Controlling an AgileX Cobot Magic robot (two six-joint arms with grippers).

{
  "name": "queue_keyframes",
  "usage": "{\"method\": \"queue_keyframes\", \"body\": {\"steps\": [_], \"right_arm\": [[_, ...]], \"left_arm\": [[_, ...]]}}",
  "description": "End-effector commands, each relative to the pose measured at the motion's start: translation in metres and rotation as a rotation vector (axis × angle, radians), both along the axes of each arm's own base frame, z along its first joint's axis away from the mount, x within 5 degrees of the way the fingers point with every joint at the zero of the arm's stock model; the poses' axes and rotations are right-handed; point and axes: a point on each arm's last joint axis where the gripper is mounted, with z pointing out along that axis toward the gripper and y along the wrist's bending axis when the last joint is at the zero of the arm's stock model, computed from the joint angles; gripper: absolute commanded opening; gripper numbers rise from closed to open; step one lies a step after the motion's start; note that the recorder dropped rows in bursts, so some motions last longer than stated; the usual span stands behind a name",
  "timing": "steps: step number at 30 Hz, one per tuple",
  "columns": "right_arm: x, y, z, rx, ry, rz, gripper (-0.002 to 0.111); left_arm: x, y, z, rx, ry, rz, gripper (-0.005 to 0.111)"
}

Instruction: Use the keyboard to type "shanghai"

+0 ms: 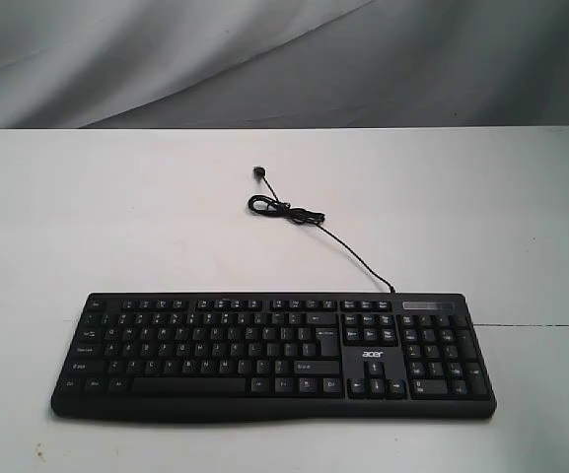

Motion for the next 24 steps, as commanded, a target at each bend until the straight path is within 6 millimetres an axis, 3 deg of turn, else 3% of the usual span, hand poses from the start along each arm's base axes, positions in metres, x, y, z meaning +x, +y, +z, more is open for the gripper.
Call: {"method": "queue_keyframes", "body": {"steps": [1,24], "right_arm": [[-0.0002,0.0001,-0.0011,0.005,0.002,0.001,0.000],[-0.0002,0.0003,-0.0011,0.027,0.001,0.000,0.000]], "left_arm": [[0.0001,-0.0006,-0.0004,-0.005,-0.010,-0.008,0.000],[0.0001,-0.0006,-0.0004,-0.005,-0.010,-0.008,0.000]]}}
